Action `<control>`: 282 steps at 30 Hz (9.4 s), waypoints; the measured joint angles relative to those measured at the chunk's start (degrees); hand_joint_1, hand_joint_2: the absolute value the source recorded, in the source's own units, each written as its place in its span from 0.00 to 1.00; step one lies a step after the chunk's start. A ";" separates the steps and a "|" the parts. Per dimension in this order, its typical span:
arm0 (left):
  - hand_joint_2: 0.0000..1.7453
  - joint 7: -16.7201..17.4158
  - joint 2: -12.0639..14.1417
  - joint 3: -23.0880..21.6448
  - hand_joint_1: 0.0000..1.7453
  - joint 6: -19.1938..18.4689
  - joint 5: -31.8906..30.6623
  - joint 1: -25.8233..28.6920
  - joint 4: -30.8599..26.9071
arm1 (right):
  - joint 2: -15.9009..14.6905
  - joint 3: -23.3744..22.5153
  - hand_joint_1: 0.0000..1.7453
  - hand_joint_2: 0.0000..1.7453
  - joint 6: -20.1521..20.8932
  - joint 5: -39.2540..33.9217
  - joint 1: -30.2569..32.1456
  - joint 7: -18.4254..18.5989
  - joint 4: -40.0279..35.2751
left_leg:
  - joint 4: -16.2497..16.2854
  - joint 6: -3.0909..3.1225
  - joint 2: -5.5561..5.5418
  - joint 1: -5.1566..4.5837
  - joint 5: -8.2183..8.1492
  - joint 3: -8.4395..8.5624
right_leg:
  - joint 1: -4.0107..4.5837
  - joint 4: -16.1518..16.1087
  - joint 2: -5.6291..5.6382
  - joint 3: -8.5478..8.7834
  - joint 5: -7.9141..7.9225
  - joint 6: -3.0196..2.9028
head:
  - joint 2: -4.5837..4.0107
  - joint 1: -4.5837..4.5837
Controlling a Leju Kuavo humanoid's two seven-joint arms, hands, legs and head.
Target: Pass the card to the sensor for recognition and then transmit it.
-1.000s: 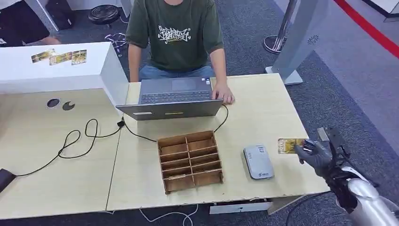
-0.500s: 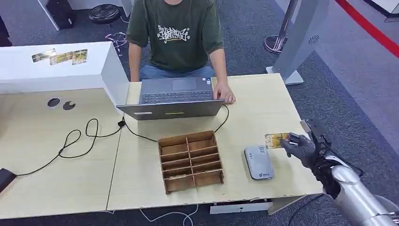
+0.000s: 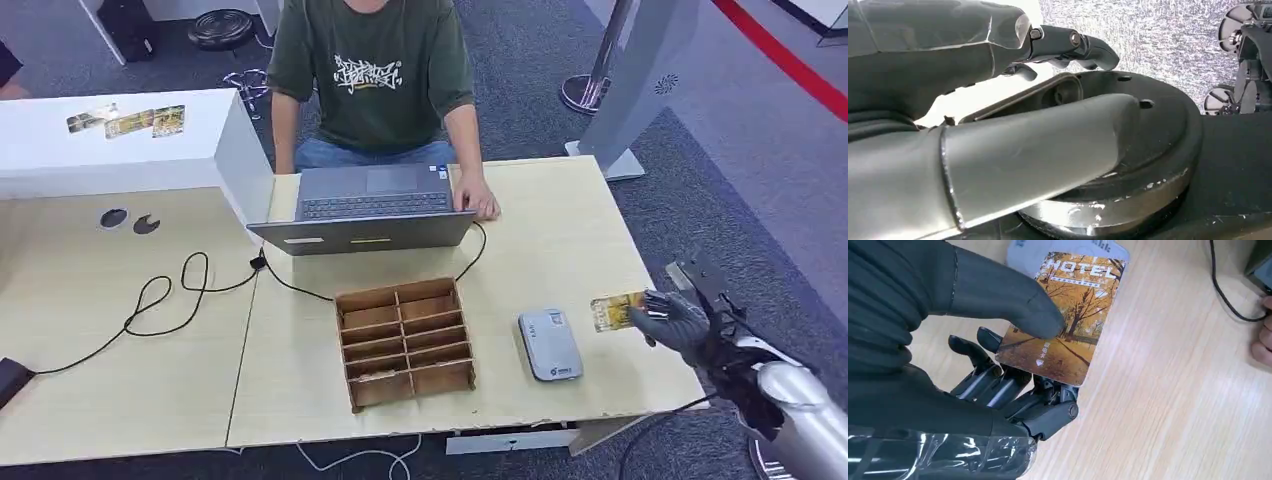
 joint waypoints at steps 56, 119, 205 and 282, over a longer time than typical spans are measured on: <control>0.00 0.52 0.35 -1.97 0.00 -0.20 -0.37 -0.32 0.00 | 5.19 11.16 1.00 1.00 2.91 4.15 -11.56 -0.61 12.02 | 0.01 0.00 0.06 0.00 0.06 0.03 | 0.00 0.02 0.06 0.02 0.03 0.01 | 0.02 0.00; 0.00 0.05 0.11 -4.11 0.00 -0.50 2.30 -0.42 0.00 | 7.73 16.13 1.00 1.00 -2.27 8.68 -12.48 -2.43 10.50 | 0.01 0.11 0.26 -0.01 0.21 0.09 | -0.06 0.02 0.22 0.06 0.26 0.10 | 0.02 0.00; 0.00 3.52 -0.87 -16.00 0.00 -0.37 -3.17 -4.58 0.11 | 44.56 12.37 1.00 1.00 -42.18 110.97 -50.91 11.43 30.39 | 0.00 0.03 0.16 0.00 0.48 -0.21 | -0.04 0.11 0.17 -0.27 0.41 0.05 | 0.02 0.02; 0.00 0.53 0.02 -17.16 0.00 0.33 5.05 -2.47 0.44 | 37.65 -1.27 0.00 1.00 -47.91 102.07 -17.26 1.81 1.46 | -0.01 0.02 0.12 0.00 0.45 -0.42 | -0.02 0.05 0.13 -0.49 0.40 0.05 | 0.00 0.02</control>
